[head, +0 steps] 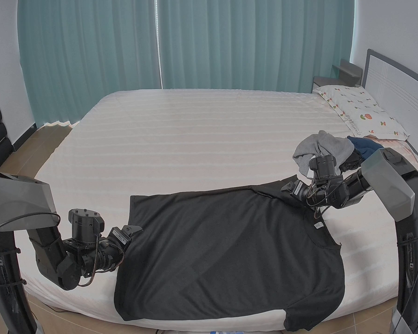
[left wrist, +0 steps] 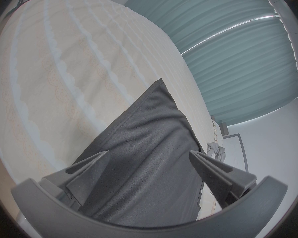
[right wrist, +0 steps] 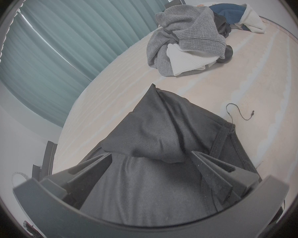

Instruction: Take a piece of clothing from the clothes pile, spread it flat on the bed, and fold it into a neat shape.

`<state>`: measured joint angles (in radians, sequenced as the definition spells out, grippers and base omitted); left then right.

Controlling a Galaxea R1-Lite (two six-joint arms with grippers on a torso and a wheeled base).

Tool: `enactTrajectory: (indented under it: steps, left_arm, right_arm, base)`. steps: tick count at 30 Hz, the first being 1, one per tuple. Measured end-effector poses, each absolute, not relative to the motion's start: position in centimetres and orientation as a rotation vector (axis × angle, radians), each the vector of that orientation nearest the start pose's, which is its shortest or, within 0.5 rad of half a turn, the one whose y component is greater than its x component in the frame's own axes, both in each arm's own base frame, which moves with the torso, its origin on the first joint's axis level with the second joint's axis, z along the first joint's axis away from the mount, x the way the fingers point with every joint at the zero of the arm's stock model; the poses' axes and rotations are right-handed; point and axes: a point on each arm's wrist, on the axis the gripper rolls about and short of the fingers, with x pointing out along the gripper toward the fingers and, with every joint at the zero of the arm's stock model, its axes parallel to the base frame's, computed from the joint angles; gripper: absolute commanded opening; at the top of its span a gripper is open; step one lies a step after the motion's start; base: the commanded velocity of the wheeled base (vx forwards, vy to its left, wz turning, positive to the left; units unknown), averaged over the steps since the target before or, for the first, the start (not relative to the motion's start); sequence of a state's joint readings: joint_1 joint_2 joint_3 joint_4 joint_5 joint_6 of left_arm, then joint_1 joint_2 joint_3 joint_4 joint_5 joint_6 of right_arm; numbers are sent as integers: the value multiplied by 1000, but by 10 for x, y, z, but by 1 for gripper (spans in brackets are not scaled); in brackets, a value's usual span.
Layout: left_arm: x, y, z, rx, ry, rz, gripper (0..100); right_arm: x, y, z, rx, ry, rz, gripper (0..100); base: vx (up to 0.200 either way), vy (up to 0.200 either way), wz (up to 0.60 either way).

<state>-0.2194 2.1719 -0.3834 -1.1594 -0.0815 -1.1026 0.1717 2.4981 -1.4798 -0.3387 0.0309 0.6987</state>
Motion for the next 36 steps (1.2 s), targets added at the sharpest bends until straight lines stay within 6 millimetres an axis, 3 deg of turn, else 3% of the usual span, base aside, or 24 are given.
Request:
enactTrajectory:
  steps: [14,15,23,28,36]
  left_arm:
    - [281,-64,0,-1012,721,86,100]
    - [281,-64,0,-1012,722,87,100]
    - [281,-65,0,-1013,721,86,100]
    - [281,-65,0,-1013,721,86,100]
    - [281,-65,0,-1013,720,86,100]
  right_arm:
    - [462,91,4,610,762,-48,100]
    - [463,91,3,609,761,-46,0]
    - [480,93,1,620,715,-33,0]
    - [493,94,10,657,655,-20,0]
    - [531,96,53,806,368,36,0]
  base:
    - [0,0,0]
    - [0,0,0]
    - [0,0,0]
    - [0,0,0]
    - [0,0,0]
